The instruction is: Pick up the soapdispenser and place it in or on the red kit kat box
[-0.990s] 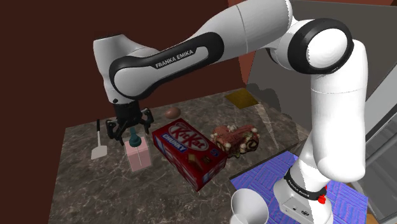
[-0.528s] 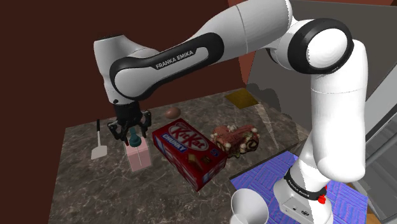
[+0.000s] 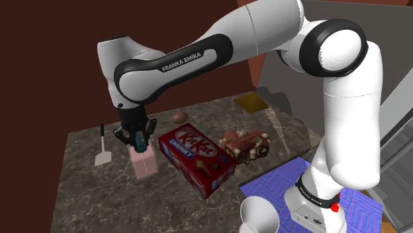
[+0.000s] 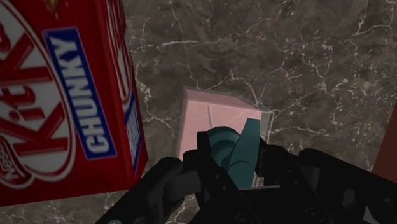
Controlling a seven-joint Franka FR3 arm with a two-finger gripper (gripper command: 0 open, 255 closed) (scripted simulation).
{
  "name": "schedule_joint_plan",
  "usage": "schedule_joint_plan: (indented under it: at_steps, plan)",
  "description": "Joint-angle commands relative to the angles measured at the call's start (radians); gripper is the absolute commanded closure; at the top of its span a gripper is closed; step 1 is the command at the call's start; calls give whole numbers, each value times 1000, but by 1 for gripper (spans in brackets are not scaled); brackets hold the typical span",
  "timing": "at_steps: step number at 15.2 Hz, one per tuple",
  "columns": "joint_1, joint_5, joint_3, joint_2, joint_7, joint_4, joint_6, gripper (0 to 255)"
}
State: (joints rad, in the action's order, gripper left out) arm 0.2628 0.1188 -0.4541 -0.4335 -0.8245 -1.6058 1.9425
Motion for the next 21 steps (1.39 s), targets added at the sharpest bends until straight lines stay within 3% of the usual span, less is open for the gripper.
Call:
schedule_joint_plan:
  at_steps: [1, 21]
  plan:
    - [0, 0, 0, 0, 0, -1, 1, 255]
    - [9, -20, -14, 40, 4, 214, -250, 255]
